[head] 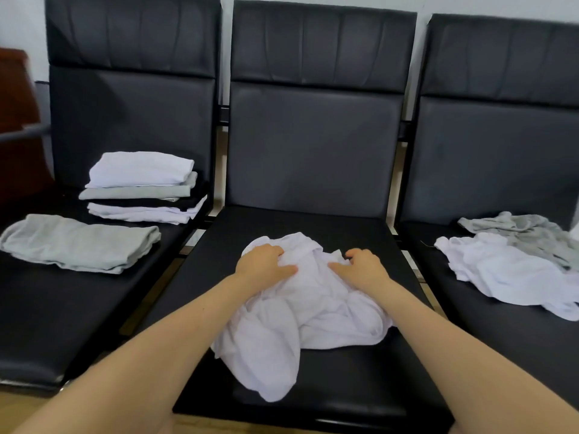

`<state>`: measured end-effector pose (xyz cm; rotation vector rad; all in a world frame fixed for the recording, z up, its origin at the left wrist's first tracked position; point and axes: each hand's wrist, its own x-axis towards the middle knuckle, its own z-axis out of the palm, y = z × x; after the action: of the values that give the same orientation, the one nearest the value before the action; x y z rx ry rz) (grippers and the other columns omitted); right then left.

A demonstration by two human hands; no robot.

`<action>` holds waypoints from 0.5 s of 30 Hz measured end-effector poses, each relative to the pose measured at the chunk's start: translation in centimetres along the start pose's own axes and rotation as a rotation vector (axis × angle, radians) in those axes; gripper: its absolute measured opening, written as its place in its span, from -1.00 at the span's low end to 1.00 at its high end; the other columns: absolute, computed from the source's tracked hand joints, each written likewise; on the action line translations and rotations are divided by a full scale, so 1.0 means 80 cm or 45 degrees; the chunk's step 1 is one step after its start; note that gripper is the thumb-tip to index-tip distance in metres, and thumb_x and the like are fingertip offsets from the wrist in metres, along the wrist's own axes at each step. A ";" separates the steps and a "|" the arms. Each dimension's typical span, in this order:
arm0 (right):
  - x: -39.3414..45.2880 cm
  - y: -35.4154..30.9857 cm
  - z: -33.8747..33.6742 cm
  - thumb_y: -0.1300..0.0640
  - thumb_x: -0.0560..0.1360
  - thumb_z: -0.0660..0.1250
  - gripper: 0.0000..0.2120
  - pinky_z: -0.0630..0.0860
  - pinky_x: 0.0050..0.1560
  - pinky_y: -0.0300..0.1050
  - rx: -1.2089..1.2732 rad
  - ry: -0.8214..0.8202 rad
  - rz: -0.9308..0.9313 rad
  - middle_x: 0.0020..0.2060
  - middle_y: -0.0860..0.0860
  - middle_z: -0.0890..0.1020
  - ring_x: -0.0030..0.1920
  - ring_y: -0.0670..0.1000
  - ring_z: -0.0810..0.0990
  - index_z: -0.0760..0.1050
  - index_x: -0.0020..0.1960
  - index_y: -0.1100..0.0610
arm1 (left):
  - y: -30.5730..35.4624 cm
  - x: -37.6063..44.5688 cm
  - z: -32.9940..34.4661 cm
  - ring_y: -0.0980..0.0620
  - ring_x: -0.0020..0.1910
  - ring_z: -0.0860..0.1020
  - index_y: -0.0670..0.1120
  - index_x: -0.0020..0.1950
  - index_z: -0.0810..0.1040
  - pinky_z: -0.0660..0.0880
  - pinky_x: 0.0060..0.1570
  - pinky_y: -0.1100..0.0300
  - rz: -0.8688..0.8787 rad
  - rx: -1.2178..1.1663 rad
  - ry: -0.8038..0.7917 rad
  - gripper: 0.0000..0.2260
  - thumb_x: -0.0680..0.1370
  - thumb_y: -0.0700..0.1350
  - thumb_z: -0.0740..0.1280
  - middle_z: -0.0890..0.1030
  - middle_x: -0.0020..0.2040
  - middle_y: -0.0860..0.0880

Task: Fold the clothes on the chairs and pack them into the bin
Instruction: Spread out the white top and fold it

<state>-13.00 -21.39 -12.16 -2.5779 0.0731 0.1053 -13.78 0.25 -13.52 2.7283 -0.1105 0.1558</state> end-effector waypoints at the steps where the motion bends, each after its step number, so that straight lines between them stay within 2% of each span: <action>1: 0.004 0.005 0.004 -0.12 0.51 0.30 -0.56 0.48 0.13 -0.01 -0.049 -0.024 -0.061 0.14 0.08 0.53 0.13 0.07 0.51 0.47 0.27 0.12 | 0.001 0.006 0.001 0.00 -0.02 0.49 -0.06 -0.17 0.53 0.35 -0.21 0.17 -0.008 -0.037 -0.001 -0.71 0.54 0.14 0.25 0.42 -0.08 0.07; 3: 0.006 0.004 0.008 -0.01 0.53 0.29 -0.81 0.47 -0.04 -0.06 0.054 -0.063 -0.129 -0.13 0.04 0.56 -0.14 0.00 0.51 0.52 -0.05 0.12 | -0.001 0.018 -0.002 0.00 -0.20 0.41 -0.08 -0.35 0.38 0.30 -0.27 0.14 -0.064 -0.382 0.043 -0.66 0.58 0.03 0.21 0.40 -0.24 0.05; 4: 0.005 0.001 0.006 0.05 0.53 0.28 -0.83 0.44 -0.13 -0.08 0.218 -0.062 -0.121 -0.21 0.03 0.53 -0.21 -0.01 0.47 0.50 -0.13 0.15 | -0.004 0.021 -0.009 0.02 -0.25 0.38 -0.07 -0.36 0.36 0.29 -0.31 0.15 -0.092 -0.585 0.094 -0.66 0.59 0.00 0.20 0.39 -0.30 0.04; 6: 0.008 -0.004 -0.001 0.13 0.54 0.26 -0.81 0.35 -0.25 -0.12 0.612 0.057 -0.055 -0.24 0.04 0.48 -0.22 0.00 0.42 0.51 -0.09 0.27 | -0.010 0.021 -0.028 0.09 -0.31 0.36 -0.05 -0.33 0.41 0.29 -0.32 0.19 -0.141 -0.878 0.262 -0.69 0.60 -0.01 0.20 0.42 -0.35 0.06; 8: 0.009 -0.008 -0.014 0.16 0.54 0.25 -0.85 0.31 -0.30 -0.14 0.870 0.240 -0.007 -0.30 0.02 0.43 -0.21 0.02 0.39 0.49 -0.13 0.24 | -0.016 0.016 -0.050 0.17 -0.33 0.44 0.02 -0.31 0.49 0.34 -0.30 0.26 -0.225 -1.143 0.417 -0.73 0.58 0.02 0.25 0.50 -0.31 0.12; 10: 0.010 -0.002 -0.024 0.16 0.53 0.26 -0.87 0.30 -0.26 -0.11 0.924 0.408 0.016 -0.34 0.00 0.39 -0.24 0.01 0.36 0.41 -0.19 0.16 | -0.019 0.010 -0.071 0.21 -0.28 0.57 0.06 -0.24 0.58 0.44 -0.32 0.34 -0.382 -1.449 0.467 -0.85 0.47 0.09 0.37 0.62 -0.22 0.13; 11: 0.009 0.003 -0.026 0.16 0.52 0.26 -0.85 0.30 -0.24 -0.11 0.936 0.462 0.020 -0.35 0.01 0.38 -0.26 0.01 0.35 0.39 -0.22 0.15 | -0.023 0.006 -0.080 0.18 -0.25 0.59 0.01 -0.17 0.59 0.47 -0.30 0.35 -0.446 -1.567 0.467 -0.81 0.42 0.12 0.39 0.63 -0.19 0.11; 14: 0.005 0.022 -0.030 0.15 0.51 0.27 -0.88 0.38 -0.14 -0.06 0.864 0.535 0.086 -0.27 0.07 0.45 -0.23 0.05 0.41 0.46 -0.16 0.18 | -0.035 -0.002 -0.096 0.10 -0.20 0.54 -0.12 0.20 0.52 0.49 -0.16 0.22 -0.499 -1.718 0.496 -0.71 0.57 0.02 0.27 0.57 -0.16 0.03; 15: 0.005 0.027 -0.032 0.16 0.51 0.27 -0.90 0.39 -0.11 -0.05 0.826 0.543 0.112 -0.25 0.09 0.47 -0.19 0.08 0.43 0.46 -0.15 0.18 | -0.039 -0.005 -0.099 0.10 -0.18 0.54 -0.16 0.27 0.49 0.49 -0.12 0.19 -0.524 -1.786 0.523 -0.69 0.61 -0.03 0.24 0.57 -0.14 0.02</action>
<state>-12.60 -24.60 -11.21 -1.9084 0.3220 -0.3787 -14.62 6.27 -7.60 1.2450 0.3362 0.3442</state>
